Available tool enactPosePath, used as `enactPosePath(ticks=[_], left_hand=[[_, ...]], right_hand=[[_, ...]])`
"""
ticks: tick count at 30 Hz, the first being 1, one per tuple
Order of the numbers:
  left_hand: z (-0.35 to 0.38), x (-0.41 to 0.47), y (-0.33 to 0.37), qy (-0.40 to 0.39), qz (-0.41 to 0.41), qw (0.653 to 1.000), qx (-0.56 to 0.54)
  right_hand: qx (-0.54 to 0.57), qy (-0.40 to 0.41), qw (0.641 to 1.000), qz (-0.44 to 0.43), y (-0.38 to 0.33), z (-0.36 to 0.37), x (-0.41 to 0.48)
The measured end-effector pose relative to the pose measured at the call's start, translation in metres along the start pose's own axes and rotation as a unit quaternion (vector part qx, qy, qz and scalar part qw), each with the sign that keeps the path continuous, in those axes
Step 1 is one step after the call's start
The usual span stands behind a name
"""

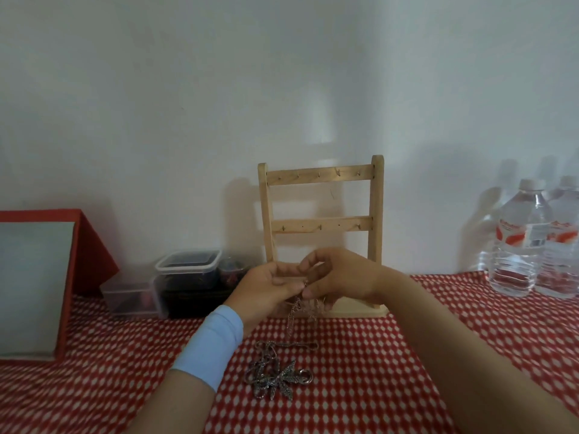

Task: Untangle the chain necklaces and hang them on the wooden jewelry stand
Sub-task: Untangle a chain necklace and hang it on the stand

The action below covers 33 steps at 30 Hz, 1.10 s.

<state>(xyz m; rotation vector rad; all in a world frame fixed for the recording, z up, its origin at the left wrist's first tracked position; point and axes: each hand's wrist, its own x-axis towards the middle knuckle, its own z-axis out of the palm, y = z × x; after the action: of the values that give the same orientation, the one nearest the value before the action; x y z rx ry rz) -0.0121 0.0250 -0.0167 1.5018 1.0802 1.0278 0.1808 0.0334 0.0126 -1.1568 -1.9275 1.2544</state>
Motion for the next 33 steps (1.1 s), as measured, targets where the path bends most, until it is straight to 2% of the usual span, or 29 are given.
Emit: enactPosePath(ticks=[3,6,9,12,17,21,24,26,30,33], left_hand=[[0.002,0.007,0.022,0.038,0.015,0.986,0.161],[0.01,0.014,0.05,0.026,0.019,0.968,0.25],[0.015,0.022,0.067,-0.006,0.007,0.957,0.29],[0.012,0.029,0.069,-0.065,-0.015,0.964,0.256],[0.003,0.025,0.054,-0.125,-0.034,0.982,0.135],[-0.005,0.025,0.051,-0.127,-0.028,0.978,0.161],[-0.01,0.026,0.054,-0.094,-0.015,0.984,0.148],[-0.013,0.027,0.053,-0.066,-0.012,0.988,0.136],[-0.011,0.027,0.055,-0.032,0.028,0.993,0.105],[-0.002,0.024,0.06,-0.005,0.077,0.992,0.105]], right_hand=[[-0.078,0.014,0.997,-0.019,-0.002,-0.006,0.002],[-0.104,0.005,0.994,-0.022,-0.005,-0.015,-0.004],[-0.131,0.033,0.991,-0.023,-0.011,-0.025,-0.013],[-0.121,0.064,0.99,-0.035,-0.014,-0.032,-0.018],[-0.129,0.12,0.983,-0.05,-0.018,-0.033,-0.019],[-0.197,0.144,0.968,-0.06,-0.02,-0.029,-0.015],[-0.187,0.165,0.965,-0.085,-0.02,-0.026,-0.013],[-0.177,0.142,0.971,-0.069,-0.022,-0.028,-0.017],[-0.221,0.026,0.974,0.033,-0.026,-0.032,-0.025],[-0.179,0.026,0.983,0.014,-0.027,-0.023,-0.022]])
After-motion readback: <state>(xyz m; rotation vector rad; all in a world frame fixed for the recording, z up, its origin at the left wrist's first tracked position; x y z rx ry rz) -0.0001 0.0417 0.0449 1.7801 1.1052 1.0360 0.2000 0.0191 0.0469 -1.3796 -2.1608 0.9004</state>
